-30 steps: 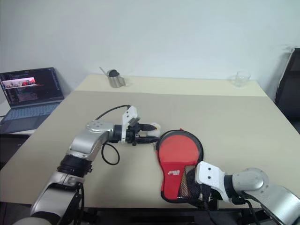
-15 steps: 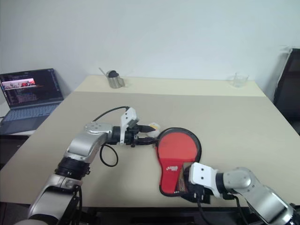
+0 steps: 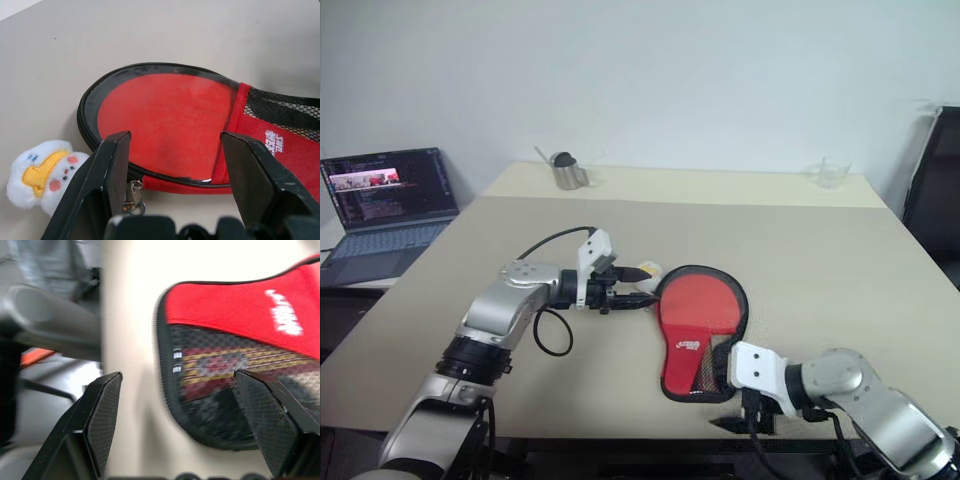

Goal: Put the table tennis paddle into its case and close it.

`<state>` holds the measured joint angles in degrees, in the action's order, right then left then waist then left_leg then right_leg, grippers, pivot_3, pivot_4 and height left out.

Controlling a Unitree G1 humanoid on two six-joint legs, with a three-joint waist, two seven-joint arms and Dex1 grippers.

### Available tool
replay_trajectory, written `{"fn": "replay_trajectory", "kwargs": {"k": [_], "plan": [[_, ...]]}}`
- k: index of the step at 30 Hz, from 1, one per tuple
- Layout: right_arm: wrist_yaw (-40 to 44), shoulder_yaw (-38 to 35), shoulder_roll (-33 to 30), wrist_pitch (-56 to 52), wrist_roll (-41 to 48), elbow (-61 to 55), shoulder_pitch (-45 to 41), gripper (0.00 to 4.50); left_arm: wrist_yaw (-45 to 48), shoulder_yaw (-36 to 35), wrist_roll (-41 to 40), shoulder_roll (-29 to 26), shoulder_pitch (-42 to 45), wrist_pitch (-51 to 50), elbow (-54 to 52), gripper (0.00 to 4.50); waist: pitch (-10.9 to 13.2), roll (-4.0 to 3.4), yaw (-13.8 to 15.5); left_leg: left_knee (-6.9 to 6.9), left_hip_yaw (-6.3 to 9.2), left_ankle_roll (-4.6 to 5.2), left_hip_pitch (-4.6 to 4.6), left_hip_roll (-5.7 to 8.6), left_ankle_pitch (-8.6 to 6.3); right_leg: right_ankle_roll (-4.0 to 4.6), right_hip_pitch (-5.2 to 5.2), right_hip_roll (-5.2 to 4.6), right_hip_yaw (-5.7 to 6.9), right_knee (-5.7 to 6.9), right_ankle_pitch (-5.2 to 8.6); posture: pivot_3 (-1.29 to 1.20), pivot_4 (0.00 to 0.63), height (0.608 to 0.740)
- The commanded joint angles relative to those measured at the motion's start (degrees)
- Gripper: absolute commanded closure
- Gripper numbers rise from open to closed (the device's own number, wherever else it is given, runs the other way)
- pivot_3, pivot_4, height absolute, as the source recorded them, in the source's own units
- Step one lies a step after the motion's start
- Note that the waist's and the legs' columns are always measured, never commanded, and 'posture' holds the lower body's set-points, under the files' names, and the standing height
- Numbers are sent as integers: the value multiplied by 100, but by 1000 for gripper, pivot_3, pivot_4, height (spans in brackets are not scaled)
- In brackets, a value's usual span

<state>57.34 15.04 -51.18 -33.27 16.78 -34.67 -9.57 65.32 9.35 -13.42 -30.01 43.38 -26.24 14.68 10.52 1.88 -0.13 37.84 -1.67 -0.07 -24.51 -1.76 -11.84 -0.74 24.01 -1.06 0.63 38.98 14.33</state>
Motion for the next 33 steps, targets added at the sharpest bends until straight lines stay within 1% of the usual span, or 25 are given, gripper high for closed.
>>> {"fn": "replay_trajectory", "kwargs": {"k": [1,3,7,11,13,15,16,19,22,25,29,33], "plan": [[-87,-251,101,-2,97,-14,-147,589,-24,-84,-43,-35,51,19,-164,1389,0,0,0,0,2,0,0,0,0,0,0,0,1,1,0,0,150,740],[-247,-326,295,-116,147,129,-332,589,-22,-84,-48,-39,50,5,-182,1389,0,0,-3,1,0,0,0,1,0,0,0,0,0,1,0,0,150,740],[289,-920,112,-461,1057,-26,-379,589,138,-157,-169,-129,89,-50,-277,1389,0,0,8,1,0,0,-3,2,0,0,0,-2,0,-2,-1,0,150,740],[413,-1543,-70,-587,1448,371,-722,589,-59,-403,-152,-190,346,69,177,1389,0,0,14,1,0,1,-7,2,-1,0,2,-2,1,-5,-1,0,150,740],[172,-1703,32,-684,1444,741,-1032,589,-365,-499,-84,-95,512,69,449,1389,0,0,12,4,2,1,-6,2,0,1,2,-2,3,-2,-2,0,150,740],[-426,-1684,428,-805,1292,1162,-1483,589,-802,-511,76,84,689,145,772,1389,0,1,5,4,2,3,-4,1,1,8,1,-2,2,-1,-6,0,150,740],[-818,-1604,726,-899,1173,1376,-1719,589,-1028,-501,165,183,783,157,963,1389,0,0,5,5,2,3,1,0,1,9,-2,-2,0,-1,-7,0,150,740],[-1769,-1126,1569,-955,611,1810,-2118,589,-1665,-436,459,437,1054,-20,1557,1389,0,0,0,3,-1,6,0,0,3,6,1,-1,-3,2,-11,0,150,740],[-2247,-640,2144,-911,157,2086,-2215,589,-1961,-402,645,525,1188,-153,1949,1389,0,0,-9,-3,-1,6,-14,3,3,7,13,4,-1,0,-10,0,150,740],[-2696,-423,2750,-811,-117,2450,-2297,589,-2128,-411,748,517,1241,-280,2162,1389,1,-1,-18,-6,-4,6,-28,2,3,20,29,4,-4,1,-17,0,150,740],[-3262,-352,3392,-577,-498,3044,-2360,589,-2256,-440,814,512,1256,-430,2301,1389,1,-1,-12,-4,-2,6,-31,5,3,19,28,-1,0,-1,-18,0,150,740],[-3508,-345,3726,-465,-710,3490,-2358,589,-2293,-457,787,592,1213,-507,2270,1389,1,-1,-4,1,1,6,-30,4,3,14,25,-2,3,1,-17,0,150,740]]}}
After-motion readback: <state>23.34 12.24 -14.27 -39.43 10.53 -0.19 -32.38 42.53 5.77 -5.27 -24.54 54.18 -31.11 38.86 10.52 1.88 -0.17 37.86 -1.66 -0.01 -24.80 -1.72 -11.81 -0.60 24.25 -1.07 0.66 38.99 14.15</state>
